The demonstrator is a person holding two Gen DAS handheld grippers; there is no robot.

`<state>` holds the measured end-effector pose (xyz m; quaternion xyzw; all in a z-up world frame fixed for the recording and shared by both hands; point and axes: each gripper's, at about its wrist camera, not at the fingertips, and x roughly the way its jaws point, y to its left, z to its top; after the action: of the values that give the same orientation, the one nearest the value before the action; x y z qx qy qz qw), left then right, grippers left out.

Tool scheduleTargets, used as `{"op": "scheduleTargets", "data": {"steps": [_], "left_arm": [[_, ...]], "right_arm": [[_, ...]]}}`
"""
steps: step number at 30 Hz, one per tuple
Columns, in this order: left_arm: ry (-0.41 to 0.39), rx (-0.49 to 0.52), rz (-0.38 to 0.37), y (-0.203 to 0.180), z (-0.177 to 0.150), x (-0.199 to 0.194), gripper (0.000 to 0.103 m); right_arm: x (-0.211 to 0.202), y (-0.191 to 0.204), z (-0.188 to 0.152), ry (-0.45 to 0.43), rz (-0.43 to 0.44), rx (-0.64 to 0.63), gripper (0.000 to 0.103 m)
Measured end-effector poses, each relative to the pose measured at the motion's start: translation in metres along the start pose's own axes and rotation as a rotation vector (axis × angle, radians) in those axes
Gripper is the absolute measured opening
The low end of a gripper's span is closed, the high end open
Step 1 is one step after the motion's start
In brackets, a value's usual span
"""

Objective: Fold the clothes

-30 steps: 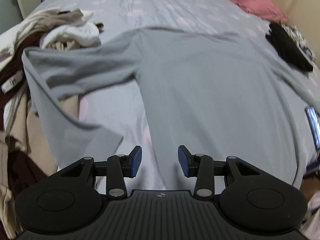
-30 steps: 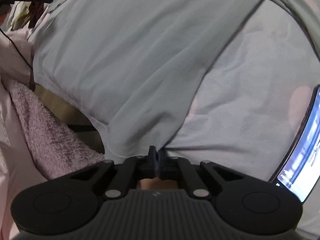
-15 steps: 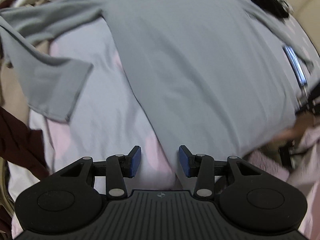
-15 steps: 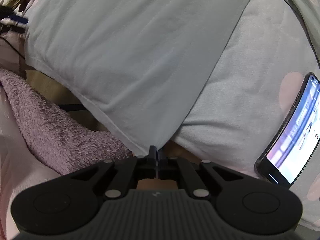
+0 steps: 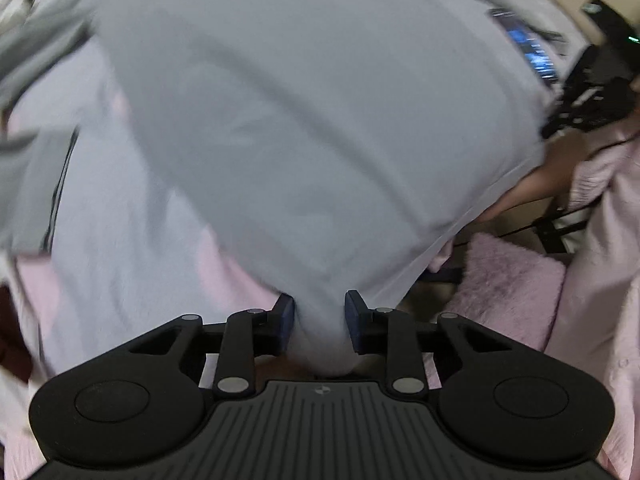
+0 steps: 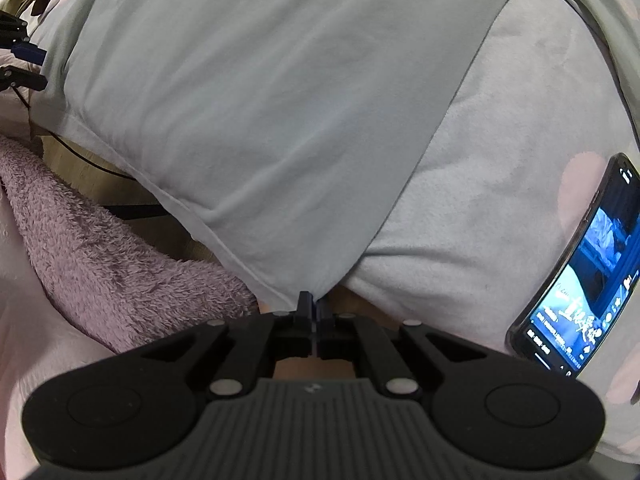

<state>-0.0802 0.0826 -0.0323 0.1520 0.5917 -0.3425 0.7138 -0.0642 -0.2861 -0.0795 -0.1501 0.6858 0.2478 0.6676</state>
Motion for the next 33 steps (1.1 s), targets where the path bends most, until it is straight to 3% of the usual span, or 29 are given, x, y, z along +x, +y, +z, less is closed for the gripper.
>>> {"op": "scheduleTargets", "data": {"steps": [5, 11, 17, 22, 27, 31, 33], "left_arm": [[-0.067, 0.098, -0.054, -0.018, 0.013, -0.006, 0.025], [-0.076, 0.163, -0.105, -0.037, 0.015, -0.003, 0.025], [-0.090, 0.109, -0.100, -0.028, 0.003, -0.018, 0.030], [-0.117, -0.053, -0.030, 0.005, -0.003, -0.039, 0.033], [-0.019, -0.219, 0.065, 0.039, -0.012, -0.031, 0.031], [0.065, -0.140, 0.109, 0.027, -0.014, -0.009, 0.028], [0.058, -0.088, 0.112, 0.016, -0.011, -0.004, 0.028]], "right_arm": [[-0.002, 0.000, 0.000, -0.005, -0.002, 0.000, 0.002], [-0.002, 0.000, 0.002, -0.005, -0.002, -0.008, 0.002], [-0.002, 0.003, 0.007, 0.002, -0.002, -0.026, 0.002], [-0.002, 0.005, 0.009, 0.001, -0.002, -0.044, 0.002], [0.001, 0.004, 0.013, 0.007, -0.002, -0.057, 0.002], [0.001, 0.007, 0.014, 0.009, -0.005, -0.076, 0.003], [0.001, 0.007, 0.015, 0.009, -0.006, -0.082, 0.003]]}}
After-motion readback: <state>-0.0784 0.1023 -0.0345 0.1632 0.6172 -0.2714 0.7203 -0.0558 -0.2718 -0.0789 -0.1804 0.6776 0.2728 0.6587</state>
